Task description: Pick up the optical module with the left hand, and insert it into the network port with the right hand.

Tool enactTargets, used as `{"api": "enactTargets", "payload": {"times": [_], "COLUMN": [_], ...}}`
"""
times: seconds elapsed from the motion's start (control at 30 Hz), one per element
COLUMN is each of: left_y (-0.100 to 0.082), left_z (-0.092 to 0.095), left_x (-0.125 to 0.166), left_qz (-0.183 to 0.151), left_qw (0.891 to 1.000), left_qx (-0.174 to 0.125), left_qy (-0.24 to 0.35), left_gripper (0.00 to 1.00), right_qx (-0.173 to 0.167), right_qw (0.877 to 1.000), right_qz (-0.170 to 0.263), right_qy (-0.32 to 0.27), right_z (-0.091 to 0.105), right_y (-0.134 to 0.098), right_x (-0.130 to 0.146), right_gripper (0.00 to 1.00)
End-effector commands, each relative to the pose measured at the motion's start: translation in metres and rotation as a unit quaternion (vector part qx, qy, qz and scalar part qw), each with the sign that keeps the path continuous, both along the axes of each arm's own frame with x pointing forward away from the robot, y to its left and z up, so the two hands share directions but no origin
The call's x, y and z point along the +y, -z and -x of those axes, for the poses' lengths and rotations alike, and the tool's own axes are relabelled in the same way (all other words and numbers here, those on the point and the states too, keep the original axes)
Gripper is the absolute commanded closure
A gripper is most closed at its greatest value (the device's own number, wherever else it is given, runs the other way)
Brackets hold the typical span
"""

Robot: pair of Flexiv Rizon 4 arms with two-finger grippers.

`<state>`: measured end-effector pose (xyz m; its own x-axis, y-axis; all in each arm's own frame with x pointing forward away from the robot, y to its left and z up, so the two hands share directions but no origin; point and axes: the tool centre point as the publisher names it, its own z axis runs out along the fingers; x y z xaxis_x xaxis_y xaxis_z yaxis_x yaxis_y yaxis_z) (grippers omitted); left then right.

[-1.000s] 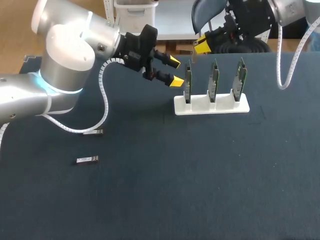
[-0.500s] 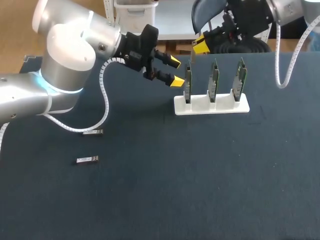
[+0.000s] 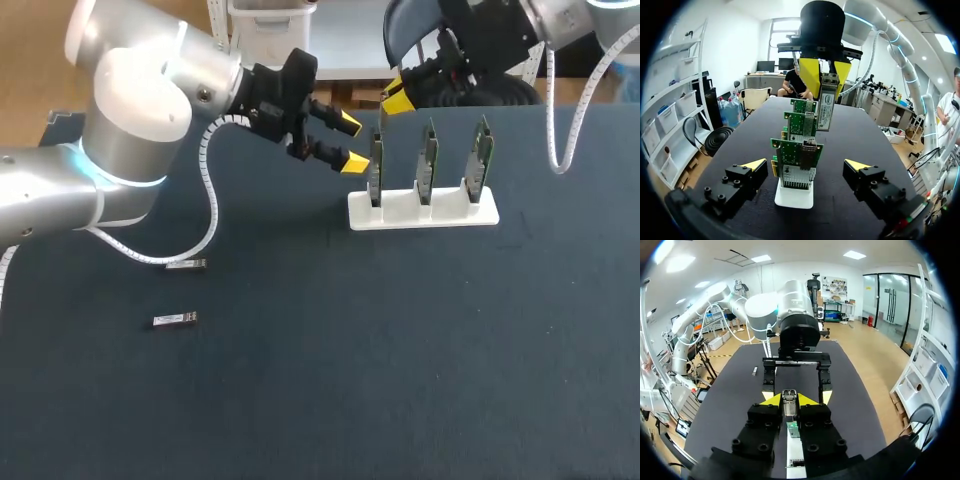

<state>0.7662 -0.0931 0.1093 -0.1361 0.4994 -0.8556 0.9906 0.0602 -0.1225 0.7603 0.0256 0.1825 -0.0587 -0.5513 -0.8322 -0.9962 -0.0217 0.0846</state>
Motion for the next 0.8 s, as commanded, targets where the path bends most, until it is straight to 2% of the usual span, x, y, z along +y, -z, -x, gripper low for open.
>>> {"api": "enactTargets", "payload": {"times": [0.03,0.33,0.8], "left_y": [0.0,0.0,0.0], "left_z": [-0.001,-0.001,-0.001], "left_x": [-0.001,-0.001,-0.001], "left_qz": [-0.002,-0.002,-0.002], "left_qw": [1.0,1.0,1.0], "left_qx": [0.001,0.001,0.001], "left_qy": [0.001,0.001,0.001], "left_gripper": [0.0,0.0,0.0], "right_qx": [-0.002,-0.019,-0.024], "right_qw": [1.0,1.0,0.999], "right_qz": [0.006,0.019,0.031], "right_qy": [0.003,-0.007,-0.011], "right_z": [-0.001,0.0,-0.002], "right_y": [0.003,0.01,0.017], "right_x": [0.004,0.008,0.009], "right_gripper": [1.0,1.0,1.0]}}
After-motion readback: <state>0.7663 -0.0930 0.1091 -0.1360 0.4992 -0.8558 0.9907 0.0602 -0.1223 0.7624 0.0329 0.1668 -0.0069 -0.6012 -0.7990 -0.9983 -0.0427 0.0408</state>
